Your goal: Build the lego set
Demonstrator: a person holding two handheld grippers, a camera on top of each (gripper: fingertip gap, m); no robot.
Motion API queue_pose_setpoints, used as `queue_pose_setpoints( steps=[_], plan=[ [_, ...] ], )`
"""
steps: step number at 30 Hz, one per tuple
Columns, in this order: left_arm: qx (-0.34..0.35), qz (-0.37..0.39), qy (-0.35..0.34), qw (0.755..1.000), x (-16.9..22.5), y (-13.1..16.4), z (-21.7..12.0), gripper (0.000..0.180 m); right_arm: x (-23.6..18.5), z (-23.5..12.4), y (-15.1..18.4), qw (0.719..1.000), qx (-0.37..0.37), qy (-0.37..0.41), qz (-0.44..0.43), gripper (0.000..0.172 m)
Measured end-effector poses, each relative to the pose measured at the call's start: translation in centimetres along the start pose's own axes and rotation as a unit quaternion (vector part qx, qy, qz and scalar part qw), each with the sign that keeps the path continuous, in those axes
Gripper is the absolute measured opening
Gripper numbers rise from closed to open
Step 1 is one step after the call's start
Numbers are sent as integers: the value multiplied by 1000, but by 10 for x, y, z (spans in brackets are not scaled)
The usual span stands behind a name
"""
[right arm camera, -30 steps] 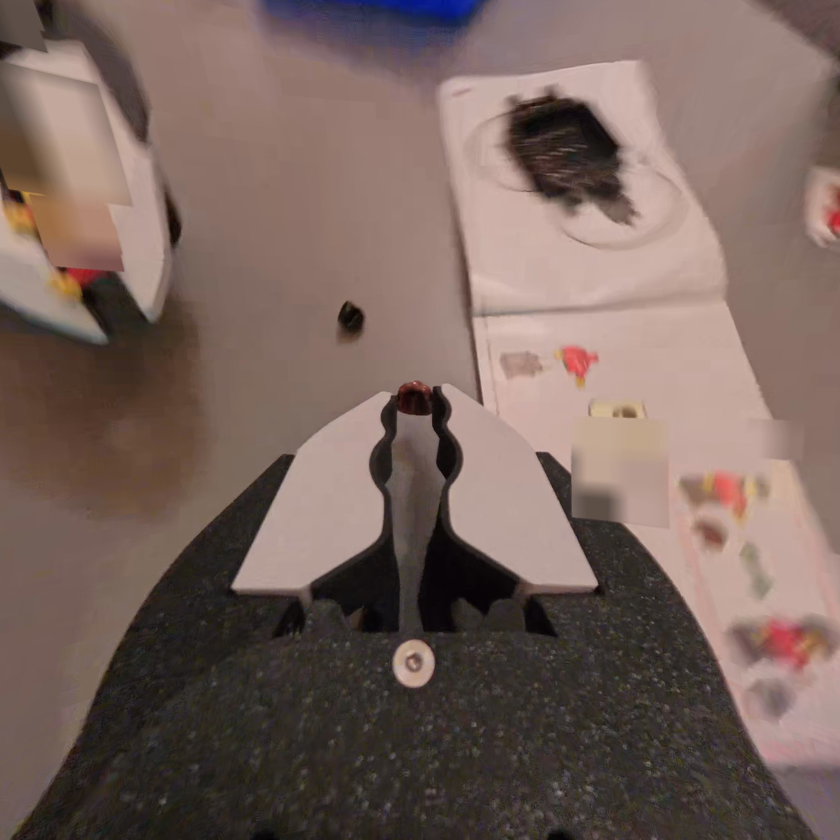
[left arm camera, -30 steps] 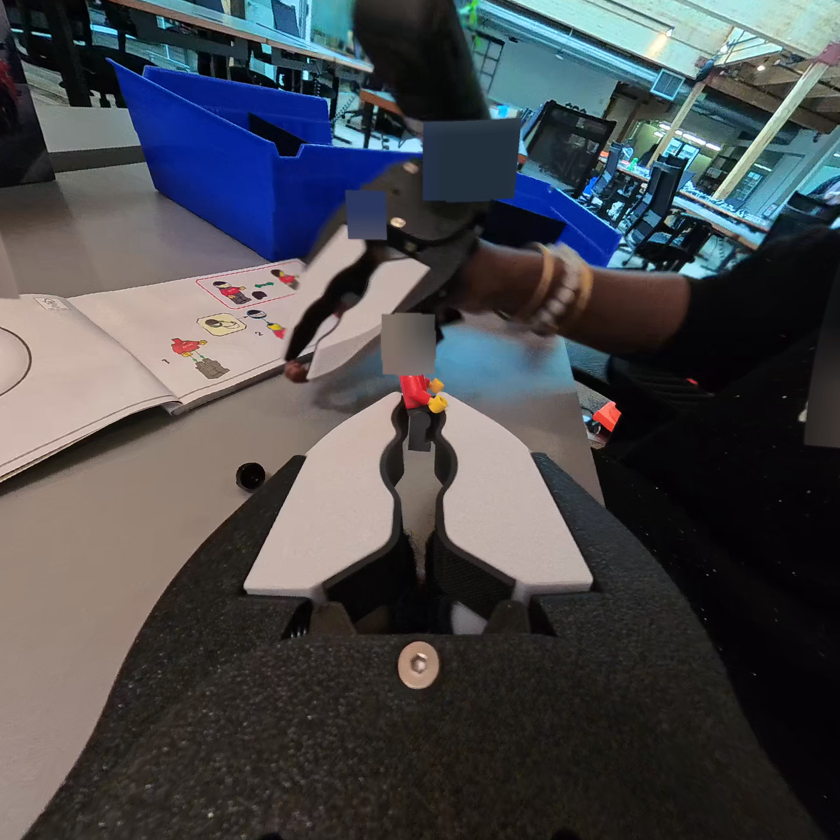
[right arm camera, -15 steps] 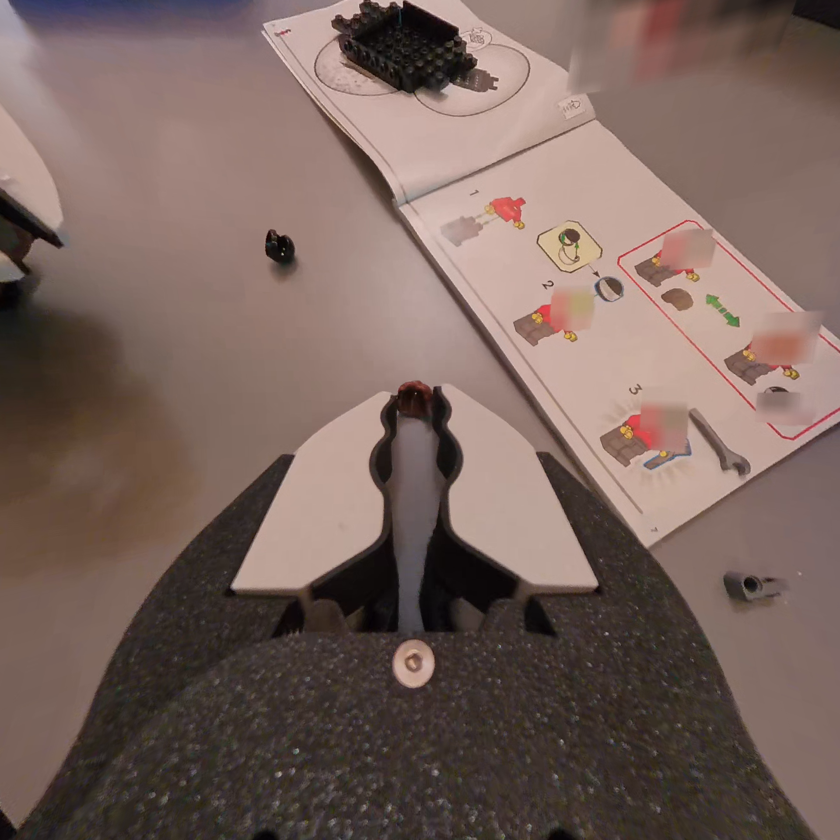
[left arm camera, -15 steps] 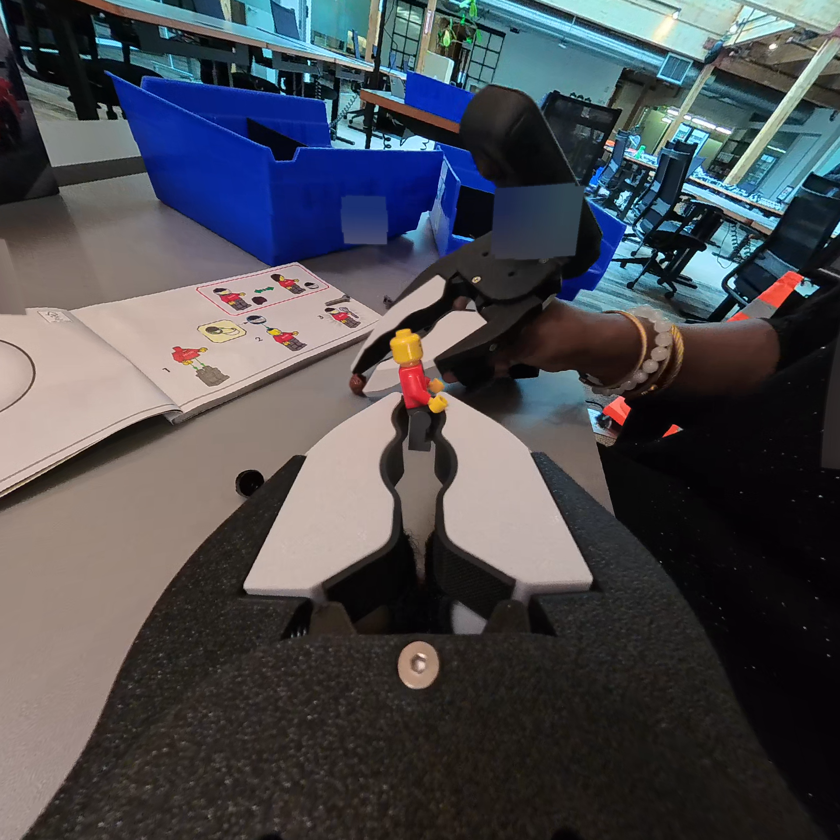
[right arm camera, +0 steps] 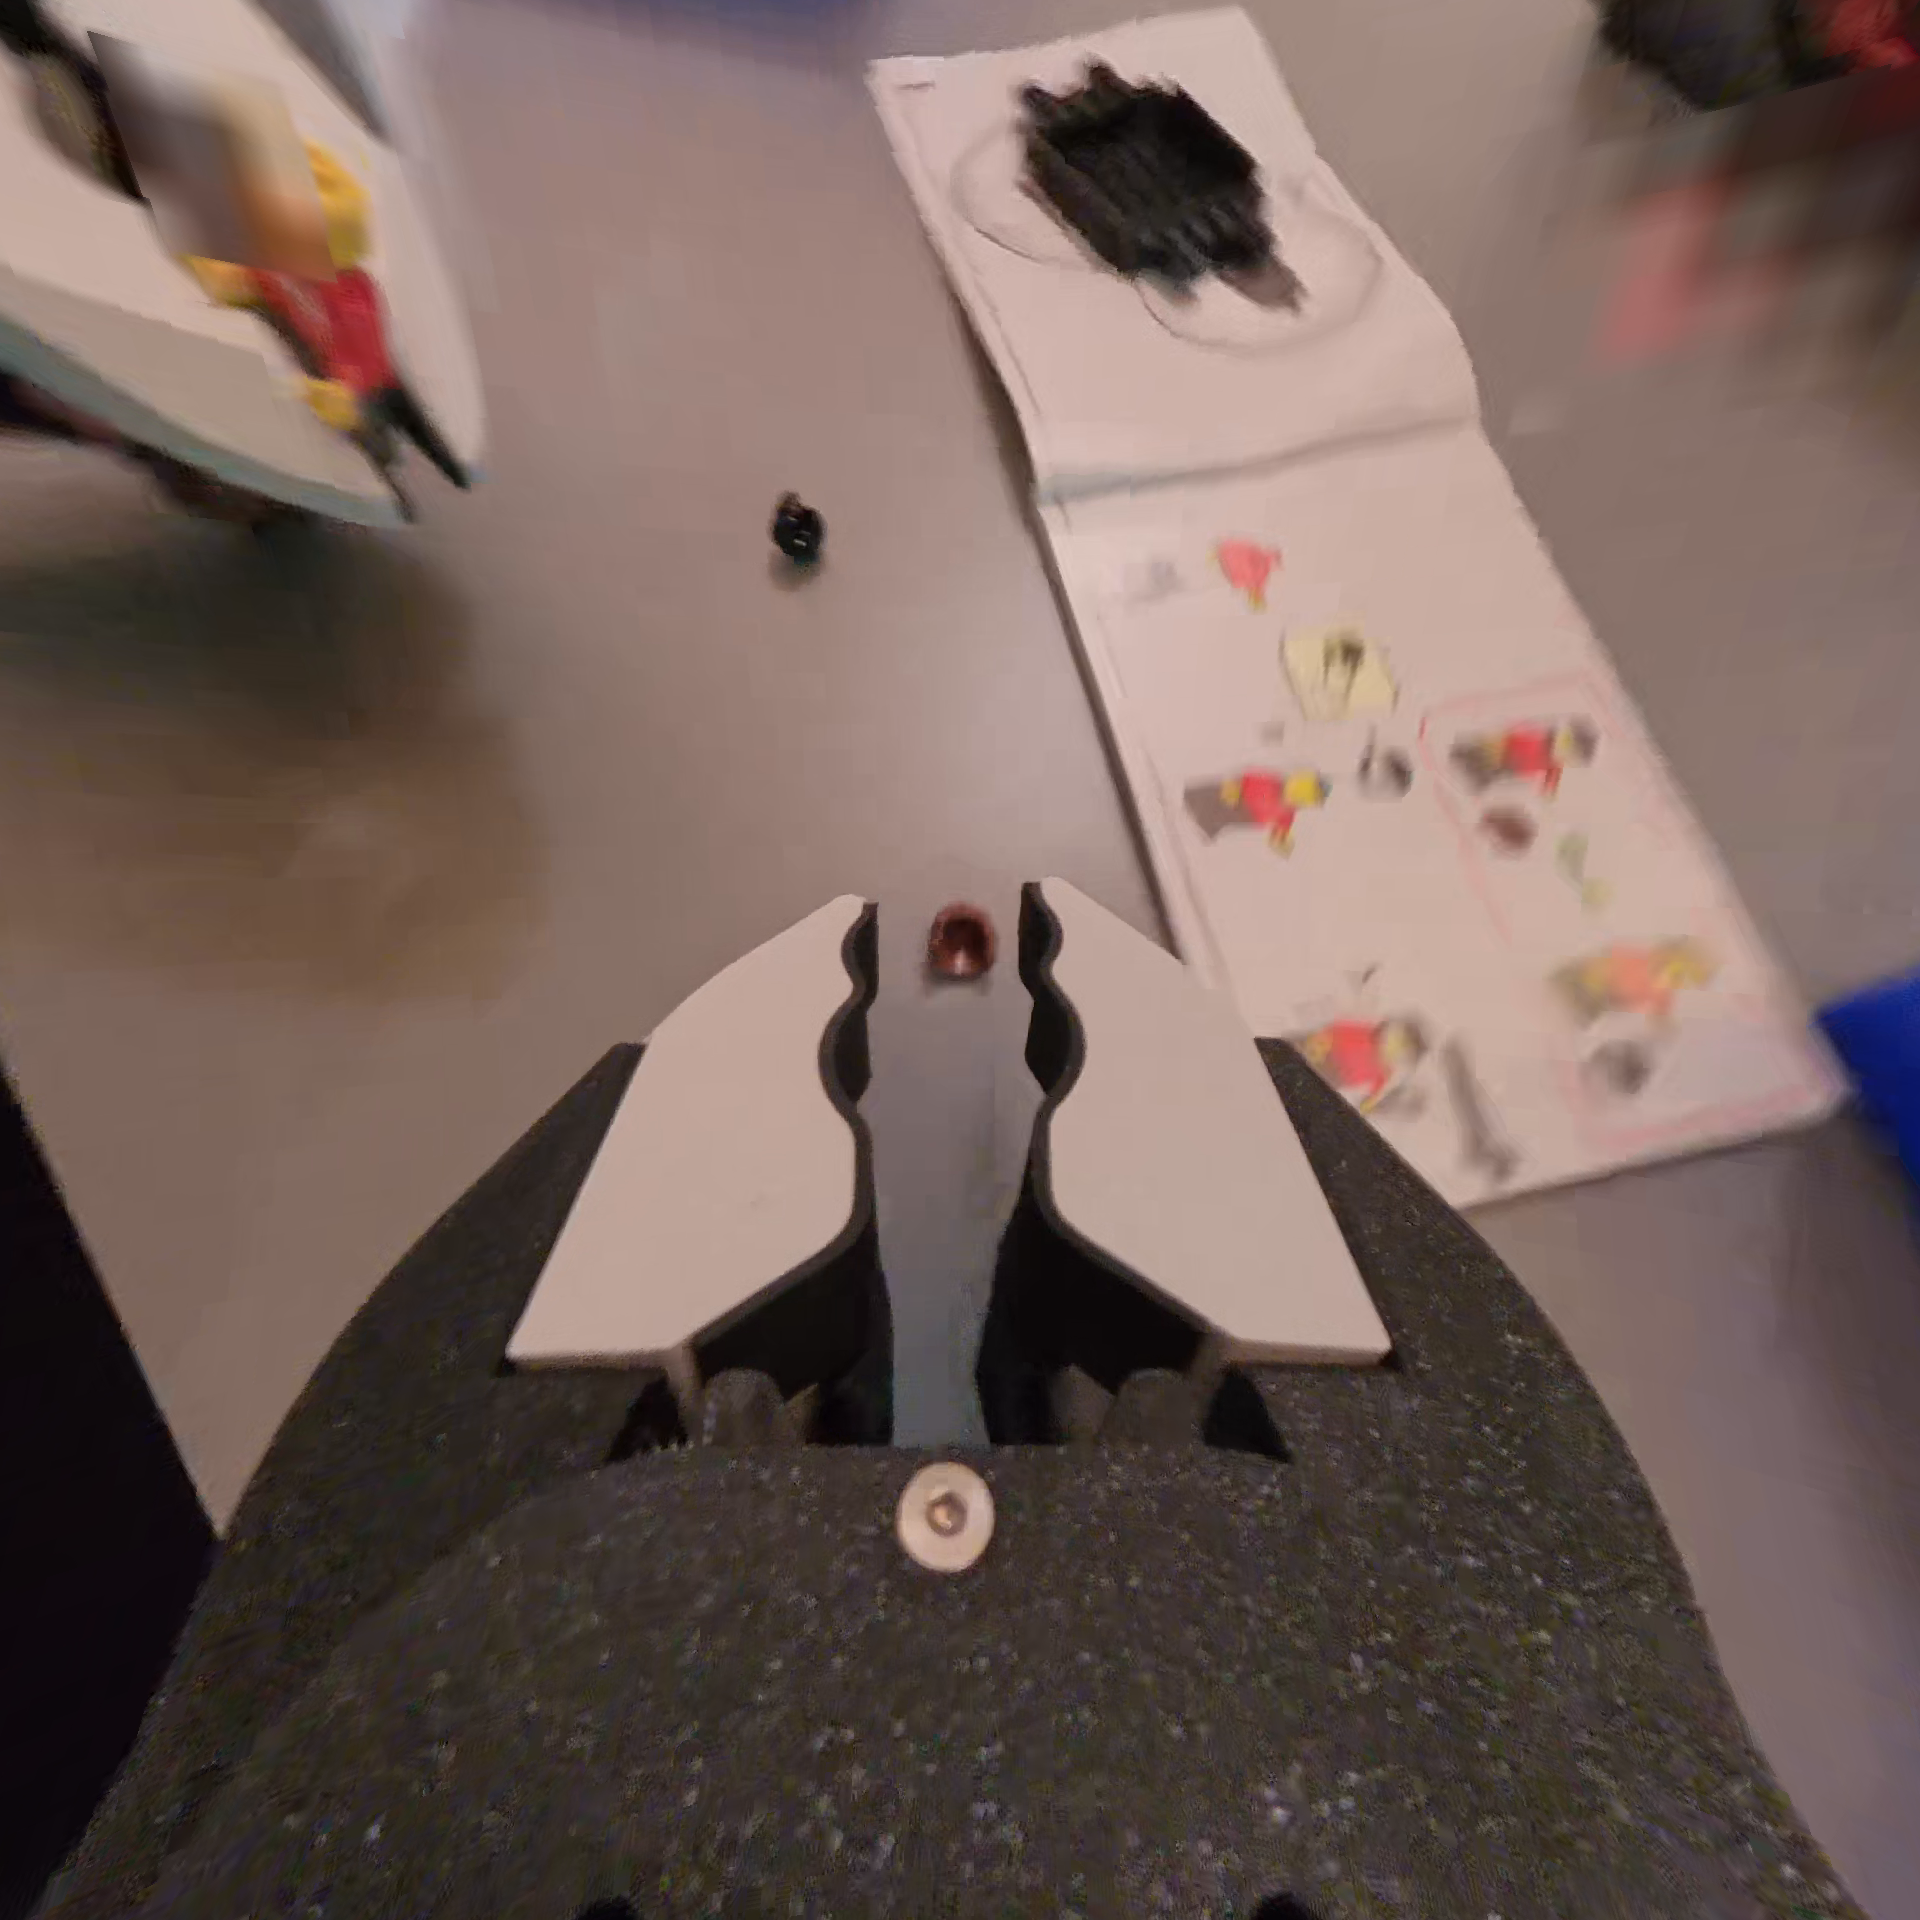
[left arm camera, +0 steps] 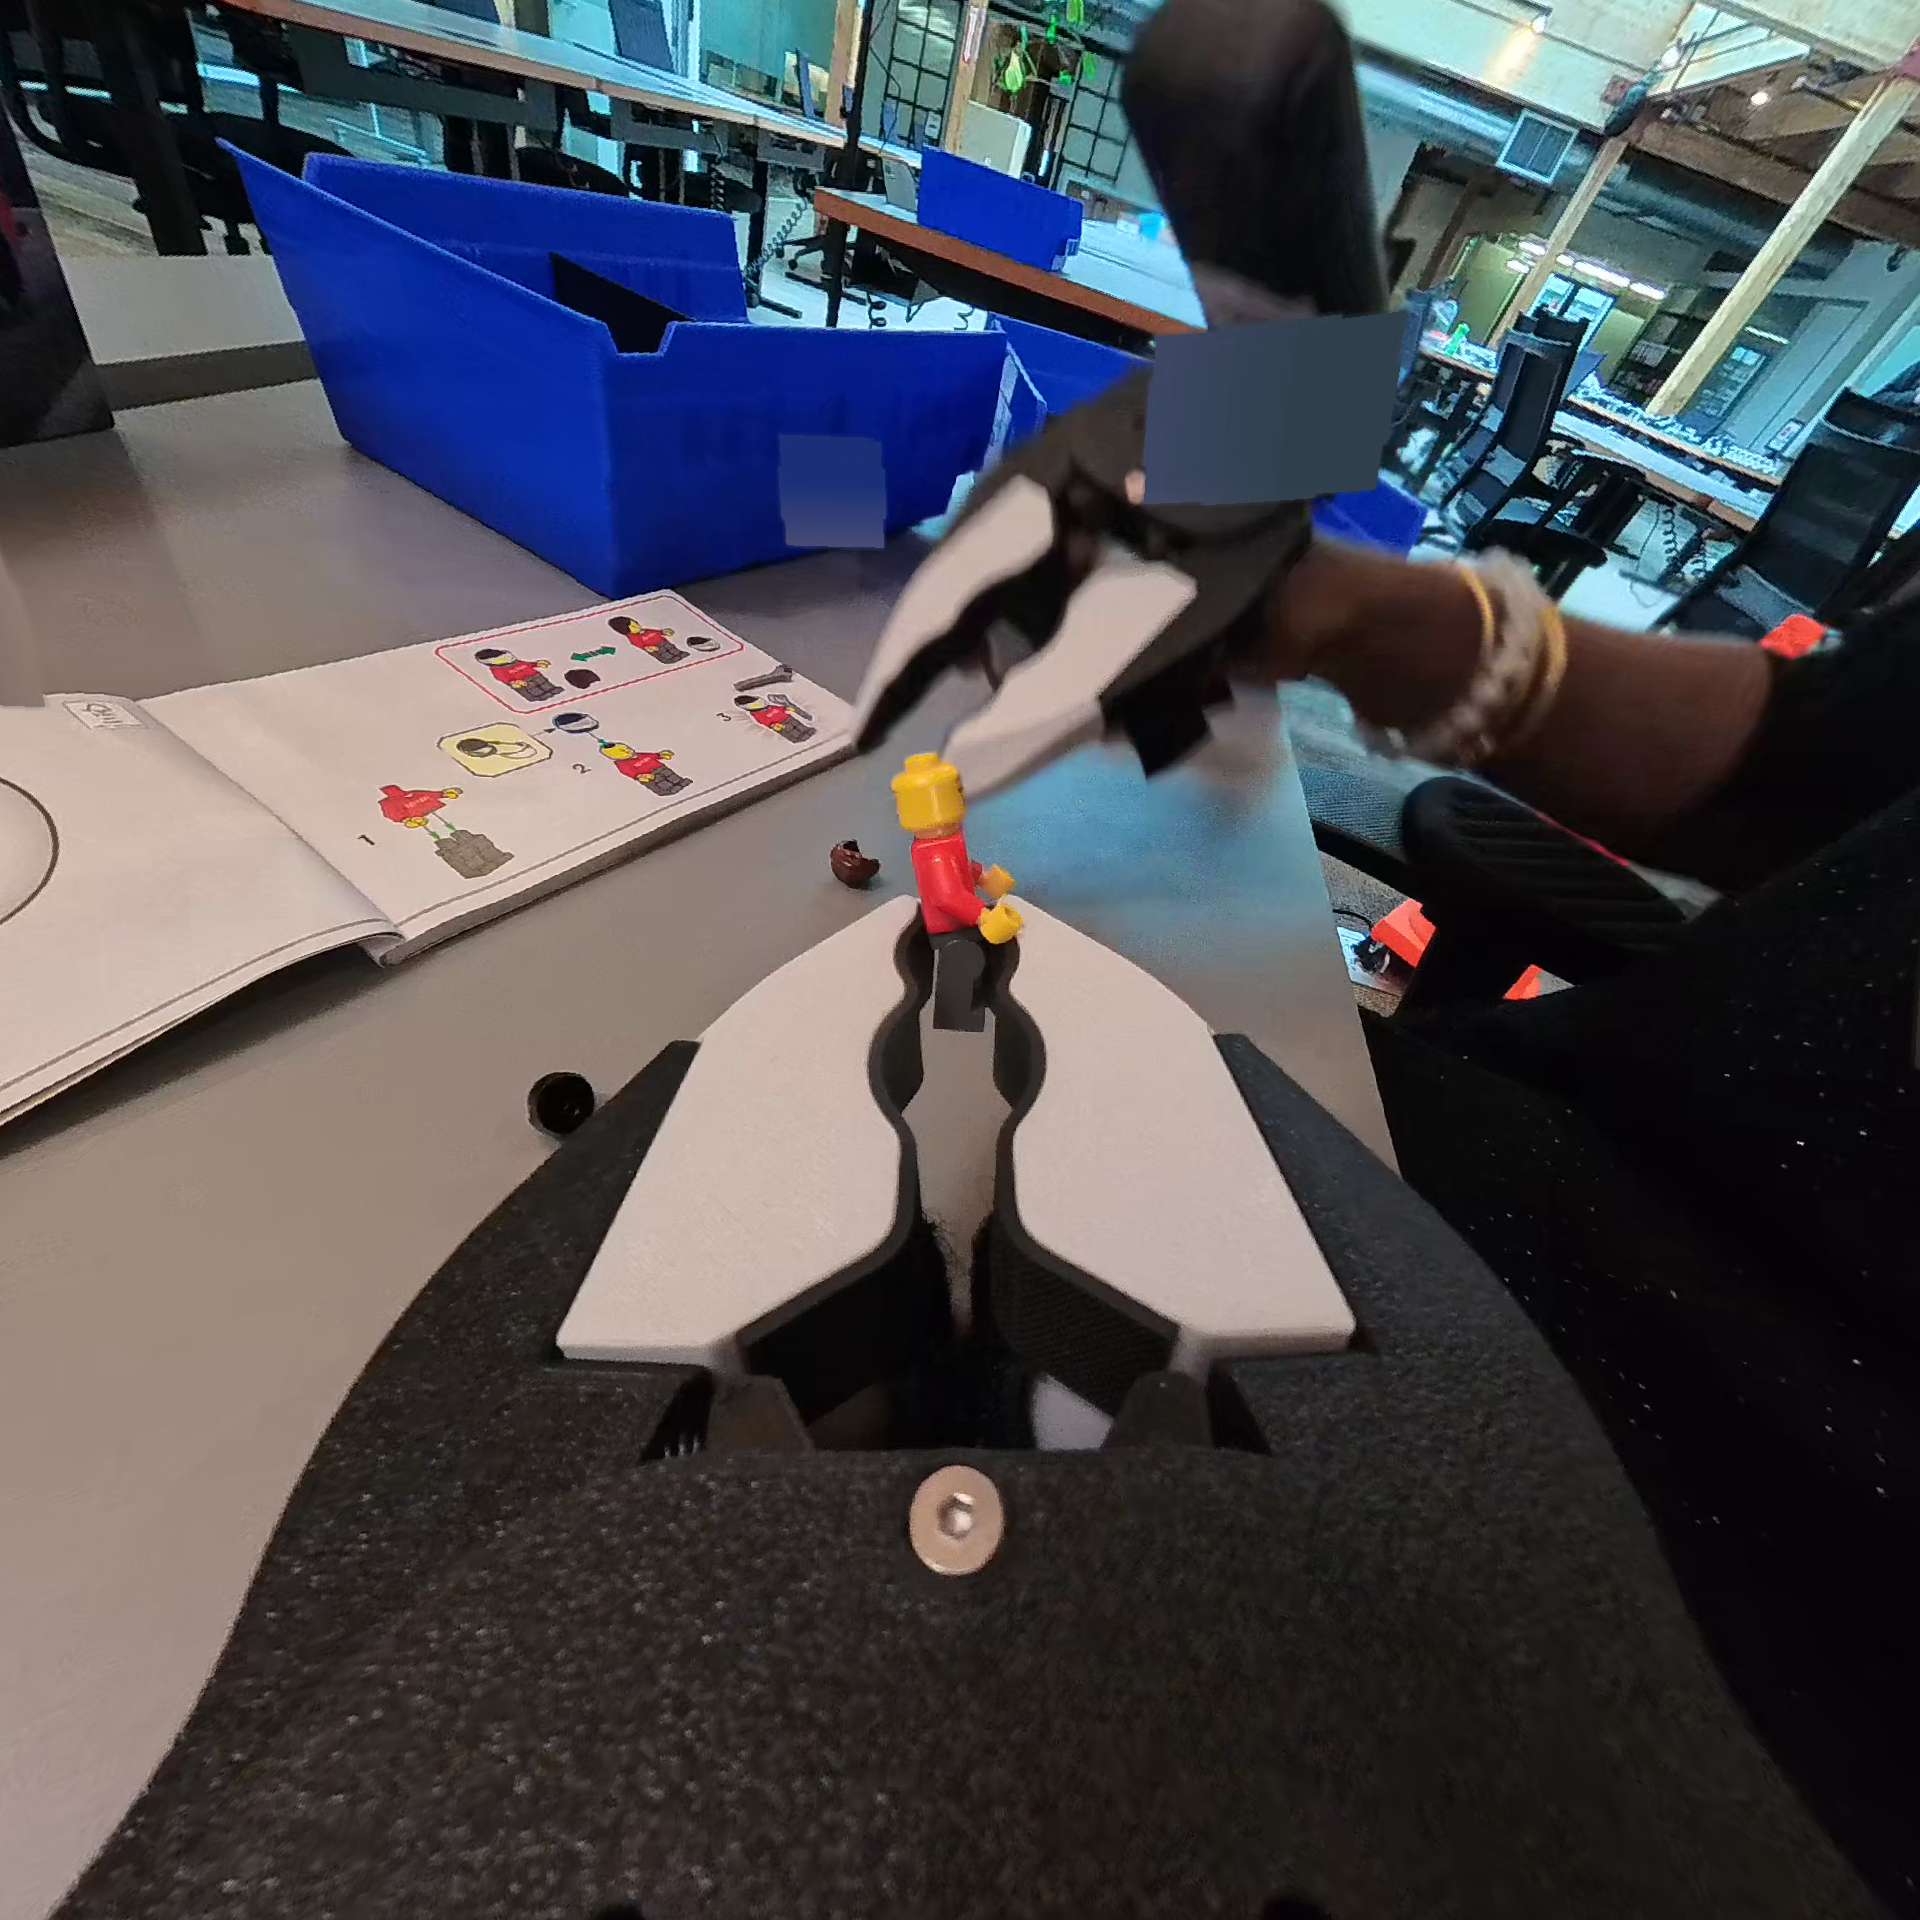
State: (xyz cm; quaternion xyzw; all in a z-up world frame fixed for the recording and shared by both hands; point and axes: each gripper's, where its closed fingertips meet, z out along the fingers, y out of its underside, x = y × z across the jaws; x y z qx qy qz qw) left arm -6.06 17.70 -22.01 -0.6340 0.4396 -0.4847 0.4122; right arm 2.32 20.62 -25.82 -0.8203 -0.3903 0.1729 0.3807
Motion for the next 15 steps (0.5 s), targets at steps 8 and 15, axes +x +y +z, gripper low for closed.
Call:
queue_pose_setpoints(
  steps=[8,15],
  plan=[
    [-8,14,11,1000,6,1,4,7,-16,-8,-15,848,-243,-314,-351,21],
    [9,8,31,999,10,-2,0,7,3,14,8,746,-358,-372,-421,5]
  ],
)
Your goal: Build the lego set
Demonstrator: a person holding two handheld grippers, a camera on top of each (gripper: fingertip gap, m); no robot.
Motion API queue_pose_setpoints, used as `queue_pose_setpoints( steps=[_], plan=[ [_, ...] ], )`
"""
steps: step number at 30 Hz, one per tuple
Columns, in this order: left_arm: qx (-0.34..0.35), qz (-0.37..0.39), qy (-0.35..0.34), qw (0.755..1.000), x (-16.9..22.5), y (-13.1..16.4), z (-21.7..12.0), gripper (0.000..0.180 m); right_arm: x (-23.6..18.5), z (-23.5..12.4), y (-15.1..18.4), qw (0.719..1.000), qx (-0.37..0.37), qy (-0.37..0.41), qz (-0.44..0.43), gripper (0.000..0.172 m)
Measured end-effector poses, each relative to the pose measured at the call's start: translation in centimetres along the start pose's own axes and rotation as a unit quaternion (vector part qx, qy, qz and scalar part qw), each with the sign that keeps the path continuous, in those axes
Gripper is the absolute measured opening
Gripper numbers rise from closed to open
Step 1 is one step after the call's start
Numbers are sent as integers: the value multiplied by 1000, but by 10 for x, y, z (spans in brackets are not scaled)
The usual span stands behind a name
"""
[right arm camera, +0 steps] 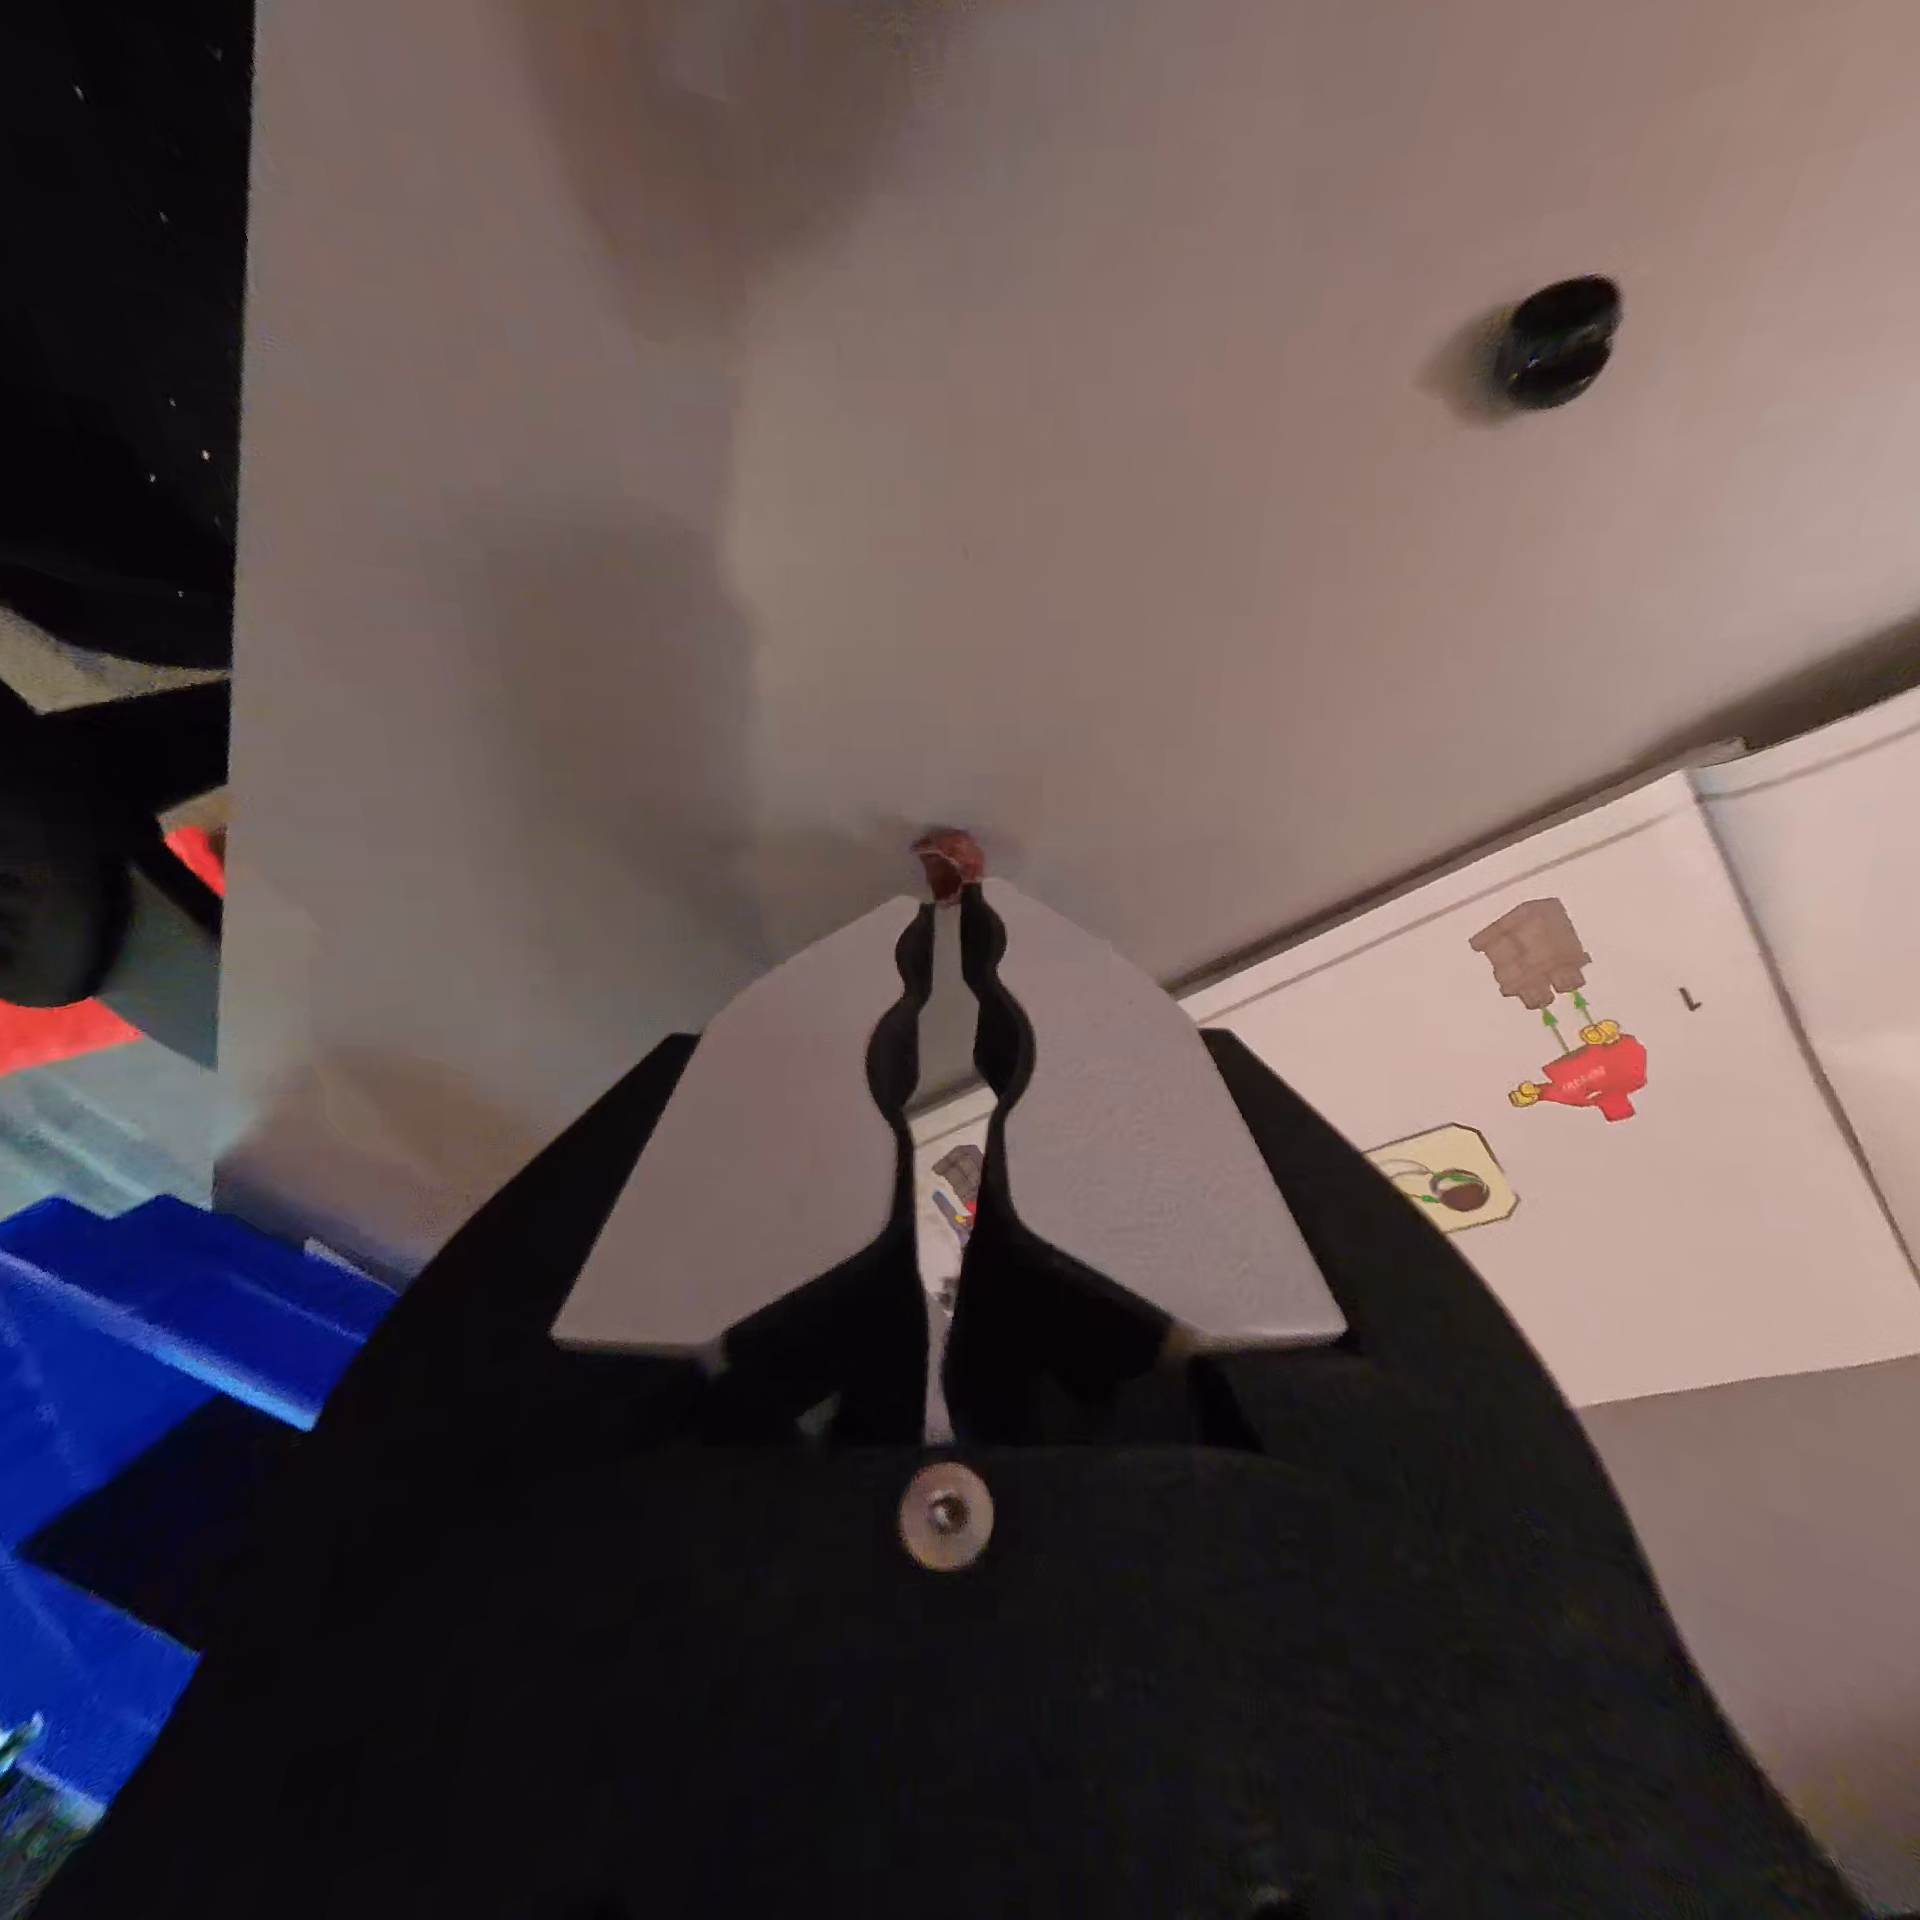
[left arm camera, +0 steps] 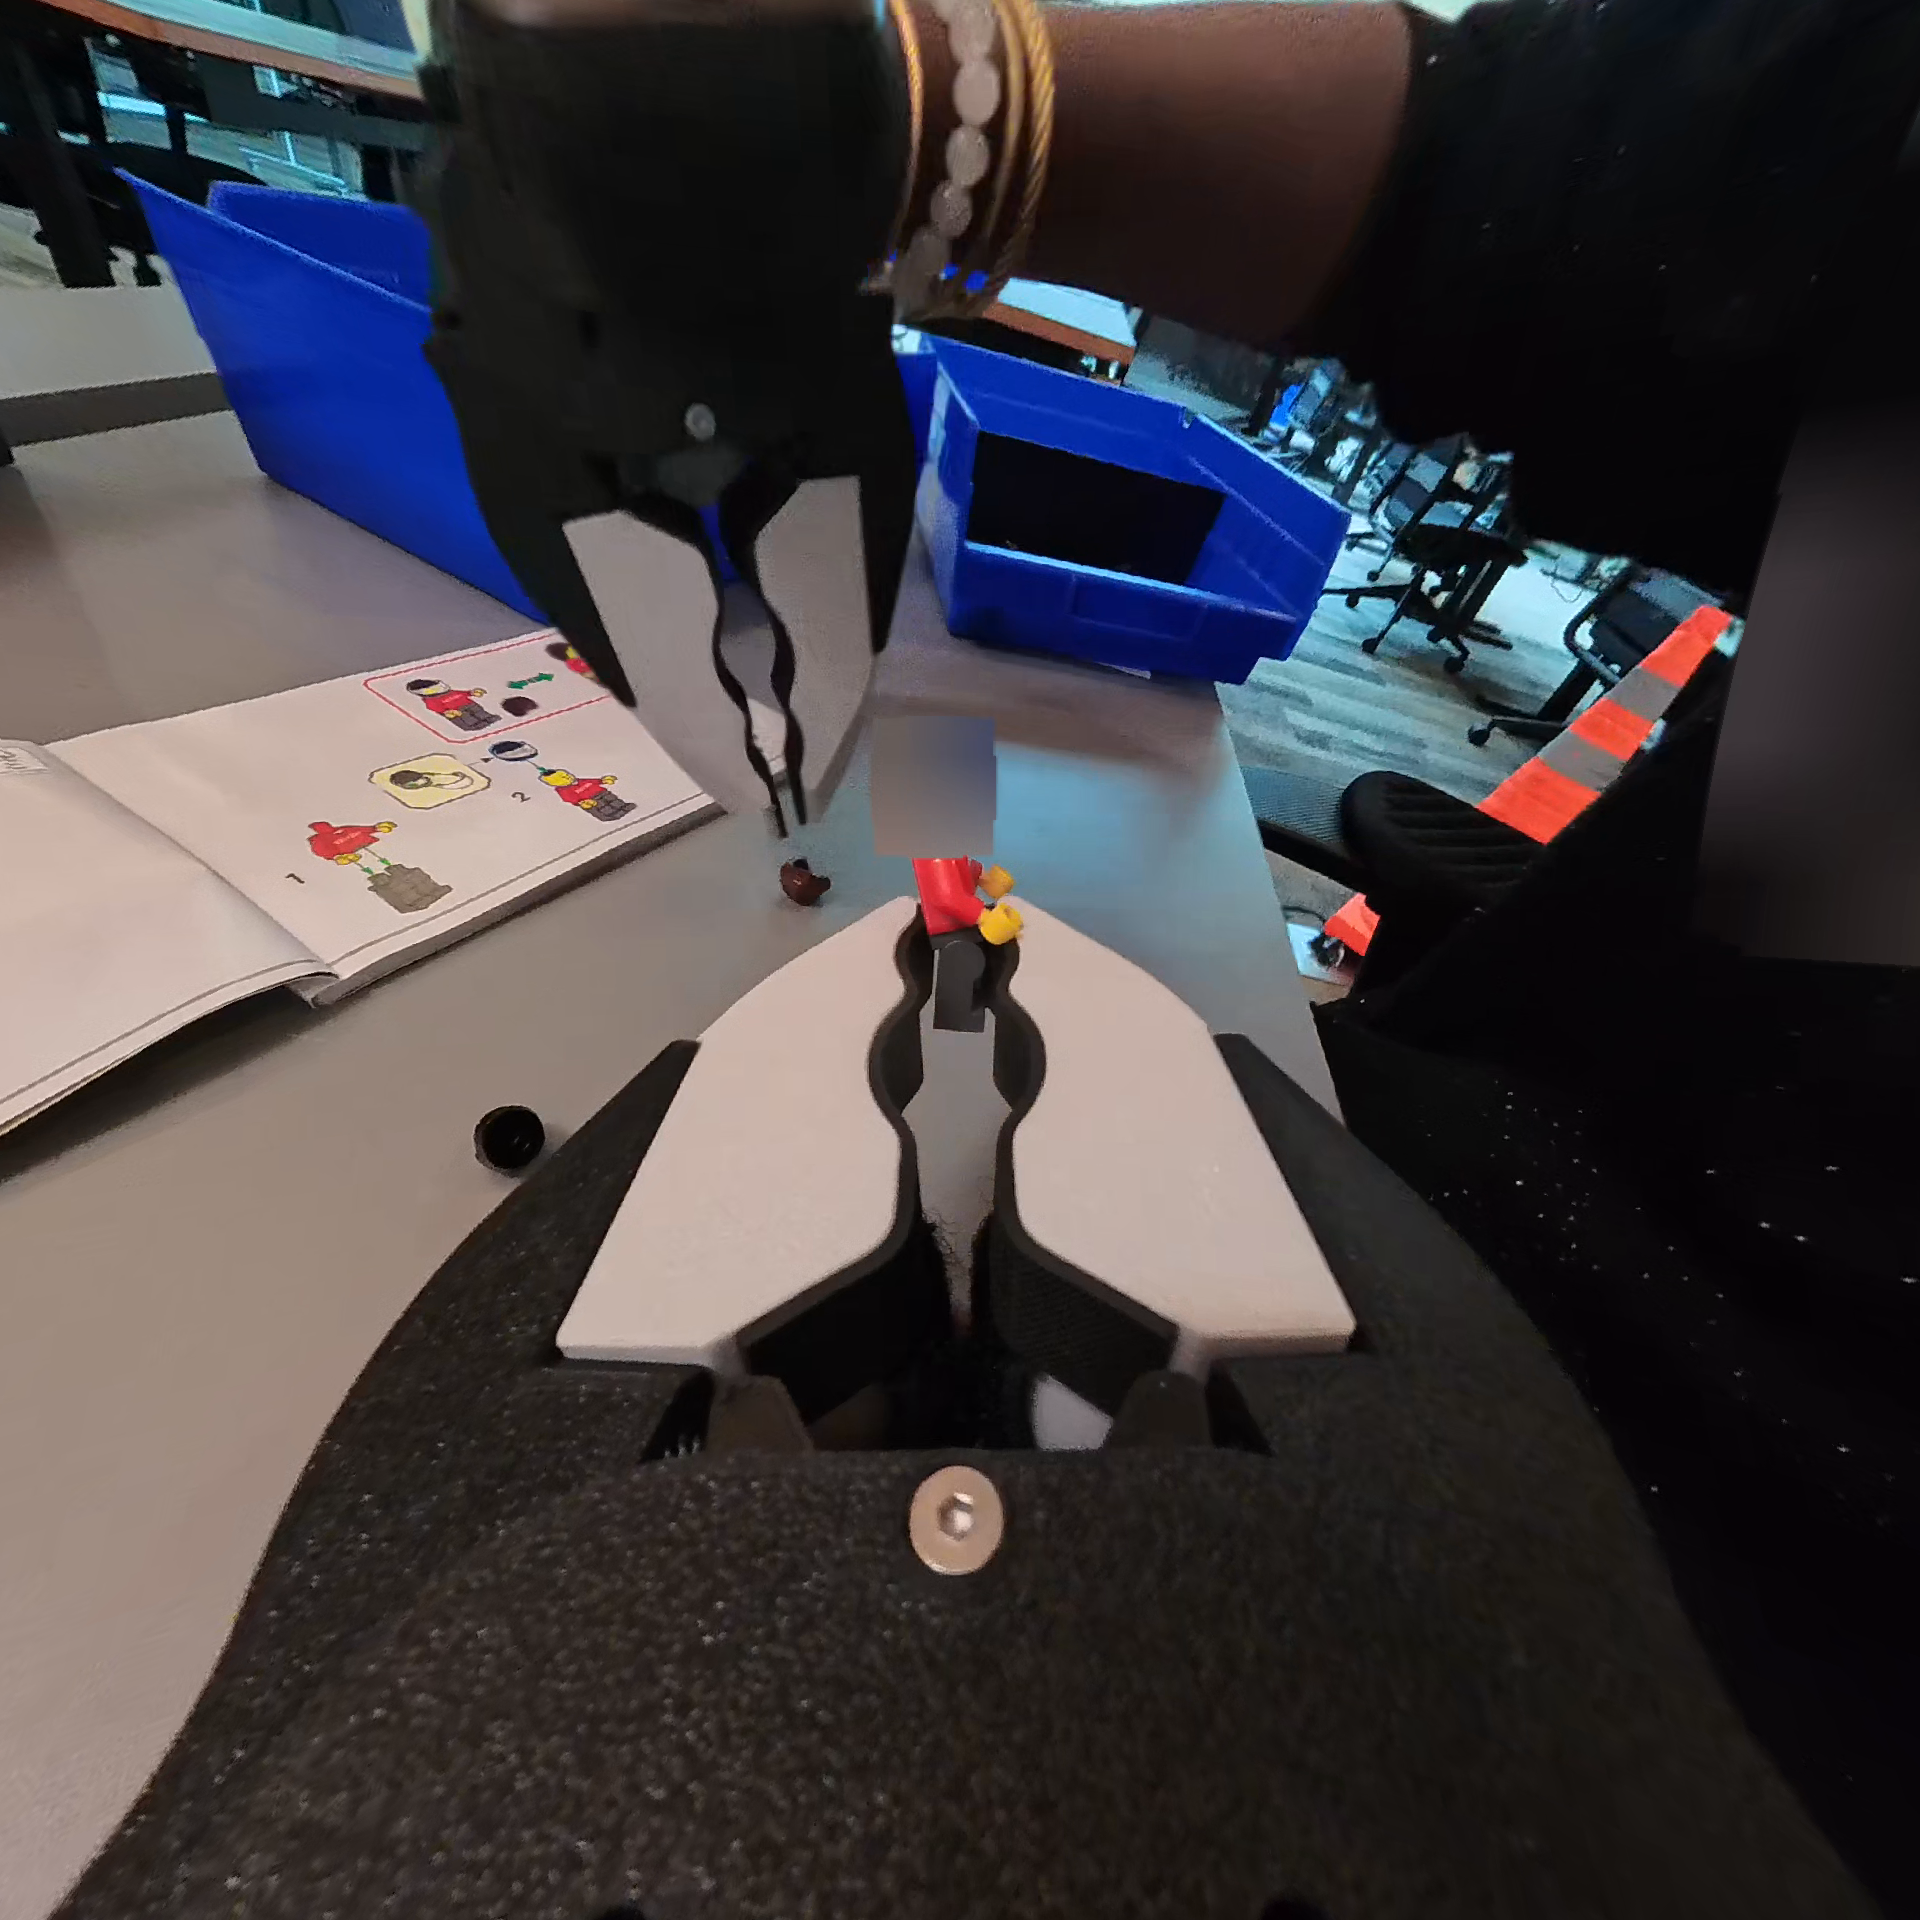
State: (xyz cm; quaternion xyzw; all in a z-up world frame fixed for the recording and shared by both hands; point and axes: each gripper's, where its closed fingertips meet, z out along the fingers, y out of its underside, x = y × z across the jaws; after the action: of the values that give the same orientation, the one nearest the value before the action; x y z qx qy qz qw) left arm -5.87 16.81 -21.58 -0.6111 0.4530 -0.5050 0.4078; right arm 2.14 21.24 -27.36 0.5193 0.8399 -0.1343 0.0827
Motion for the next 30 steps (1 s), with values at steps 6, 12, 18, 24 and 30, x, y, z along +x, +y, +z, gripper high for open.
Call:
queue_pose_setpoints(
  steps=[6,12,18,24,30],
  plan=[
    [9,-3,6,1000,1,-2,-2,7,1,10,2,1000,-15,-26,1,13],
    [0,1,3,1000,1,0,0,8,1,18,3,1000,6,16,22,3],
    [2,4,-9,1000,-2,-1,1,8,62,-43,44,897,114,382,189,3],
    [3,5,-17,1000,-3,-1,2,7,67,-40,74,782,88,557,266,3],
    [3,8,-19,1000,-4,-1,2,7,61,-23,75,775,92,549,299,3]
  ],
)
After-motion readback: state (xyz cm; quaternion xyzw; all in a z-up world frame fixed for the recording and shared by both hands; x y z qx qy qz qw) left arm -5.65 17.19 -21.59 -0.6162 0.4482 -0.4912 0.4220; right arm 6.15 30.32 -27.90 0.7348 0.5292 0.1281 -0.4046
